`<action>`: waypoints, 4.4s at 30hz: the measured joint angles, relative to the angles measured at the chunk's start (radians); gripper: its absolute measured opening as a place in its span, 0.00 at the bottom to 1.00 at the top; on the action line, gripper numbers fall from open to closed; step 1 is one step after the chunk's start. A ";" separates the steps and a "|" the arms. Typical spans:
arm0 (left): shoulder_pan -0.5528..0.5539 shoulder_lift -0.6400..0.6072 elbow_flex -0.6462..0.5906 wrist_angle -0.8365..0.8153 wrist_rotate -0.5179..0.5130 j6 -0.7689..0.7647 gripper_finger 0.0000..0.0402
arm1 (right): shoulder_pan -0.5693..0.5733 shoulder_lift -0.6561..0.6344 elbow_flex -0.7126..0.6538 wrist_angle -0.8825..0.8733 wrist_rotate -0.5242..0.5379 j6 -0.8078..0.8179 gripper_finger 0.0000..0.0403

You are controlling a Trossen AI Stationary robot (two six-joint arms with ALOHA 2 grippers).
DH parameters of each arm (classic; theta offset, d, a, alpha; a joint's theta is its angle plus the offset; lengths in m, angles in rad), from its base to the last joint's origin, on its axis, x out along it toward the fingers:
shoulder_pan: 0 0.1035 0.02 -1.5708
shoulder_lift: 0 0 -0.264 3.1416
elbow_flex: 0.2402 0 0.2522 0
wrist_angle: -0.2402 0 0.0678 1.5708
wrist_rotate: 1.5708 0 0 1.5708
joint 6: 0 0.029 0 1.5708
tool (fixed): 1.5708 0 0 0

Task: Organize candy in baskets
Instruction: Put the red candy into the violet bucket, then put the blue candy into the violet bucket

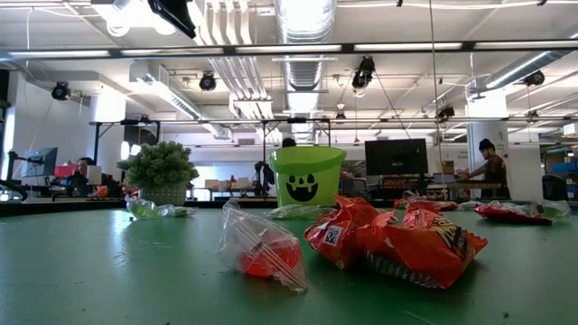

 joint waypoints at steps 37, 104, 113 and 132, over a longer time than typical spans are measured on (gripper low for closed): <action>-0.007 -0.006 -0.262 0.168 0.080 -0.147 0.35 | -0.409 -0.114 0.000 -0.130 0.291 -0.474 0.26; -0.005 -0.024 -0.220 0.278 0.078 0.052 0.35 | -0.913 -0.085 -0.637 0.123 0.175 -0.600 0.41; -0.006 -0.024 -0.220 0.271 0.078 0.052 0.35 | -0.912 -0.087 -0.692 0.144 0.172 -0.472 0.33; -0.006 -0.030 -0.220 0.264 0.078 0.055 0.35 | -0.912 -0.085 -0.464 0.014 0.128 -0.549 0.03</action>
